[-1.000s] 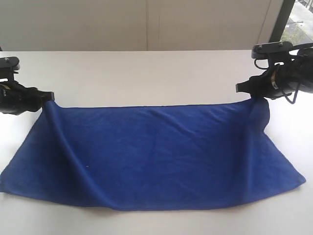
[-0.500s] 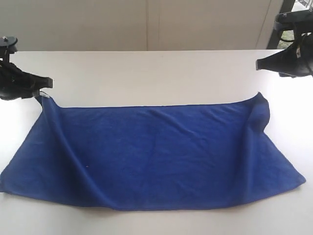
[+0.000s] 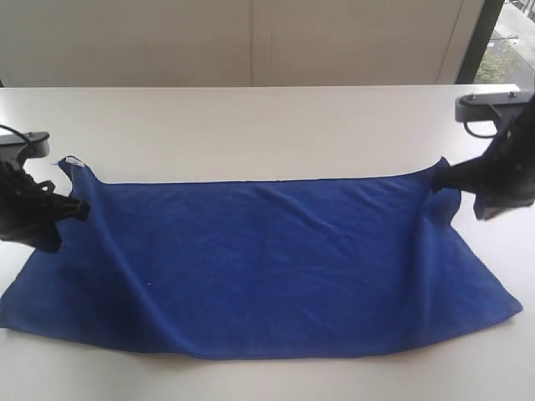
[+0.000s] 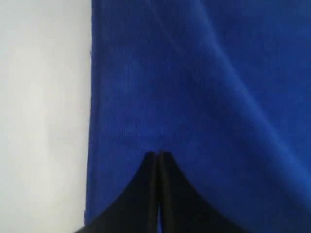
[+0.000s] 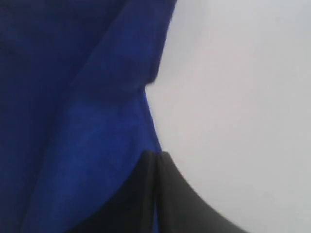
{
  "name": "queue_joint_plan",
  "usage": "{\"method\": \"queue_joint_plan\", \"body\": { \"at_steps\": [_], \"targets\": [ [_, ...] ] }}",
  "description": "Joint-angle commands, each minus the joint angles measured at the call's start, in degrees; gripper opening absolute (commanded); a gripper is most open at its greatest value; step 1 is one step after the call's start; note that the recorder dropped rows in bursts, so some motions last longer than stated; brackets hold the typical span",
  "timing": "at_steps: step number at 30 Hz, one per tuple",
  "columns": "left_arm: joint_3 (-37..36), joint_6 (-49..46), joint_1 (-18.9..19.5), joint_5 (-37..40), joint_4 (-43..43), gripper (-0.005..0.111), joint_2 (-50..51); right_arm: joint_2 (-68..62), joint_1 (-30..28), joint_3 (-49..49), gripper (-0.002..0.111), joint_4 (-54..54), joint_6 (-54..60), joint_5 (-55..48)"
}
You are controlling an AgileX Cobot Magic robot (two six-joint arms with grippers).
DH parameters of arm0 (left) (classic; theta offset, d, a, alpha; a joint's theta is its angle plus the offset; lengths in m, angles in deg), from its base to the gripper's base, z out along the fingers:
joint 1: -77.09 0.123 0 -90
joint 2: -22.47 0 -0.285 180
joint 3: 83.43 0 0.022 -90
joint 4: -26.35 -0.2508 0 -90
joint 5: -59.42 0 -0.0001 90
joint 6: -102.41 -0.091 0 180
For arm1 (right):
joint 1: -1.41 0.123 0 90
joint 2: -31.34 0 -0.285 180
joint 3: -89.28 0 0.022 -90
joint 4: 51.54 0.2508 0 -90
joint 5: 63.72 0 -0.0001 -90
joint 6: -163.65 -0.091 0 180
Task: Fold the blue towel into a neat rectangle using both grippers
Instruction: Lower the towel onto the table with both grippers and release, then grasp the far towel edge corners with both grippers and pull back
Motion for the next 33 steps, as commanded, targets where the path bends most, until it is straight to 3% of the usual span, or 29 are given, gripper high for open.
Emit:
{"method": "queue_joint_plan", "body": {
  "at_steps": [1, 17, 21, 28, 33],
  "targets": [
    [-4.61, 0.23, 0.08, -1.39, 0.91, 0.0, -1.52, 3.61, -0.06, 7.98, 0.0, 1.17, 0.48, 1.69],
    [-12.43, 0.31, 0.08, -3.86, 1.6, 0.0, -3.11, 0.02, -0.06, 17.94, 0.0, 3.92, 0.85, 8.22],
    [-12.43, 0.81, 0.08, -0.69, -0.65, 0.0, -3.11, -0.1, -0.06, 18.05, 0.0, 1.4, -3.02, 6.49],
    [-12.43, 10.8, 0.08, 4.76, -10.59, 0.0, -3.11, -0.1, -0.06, 21.24, 0.0, -8.09, -14.28, 4.17],
    [-12.43, 12.09, 0.08, 7.38, -11.35, 0.0, -3.11, -0.1, -0.06, 21.85, 0.0, -8.09, -15.86, 3.62]
  ]
}}
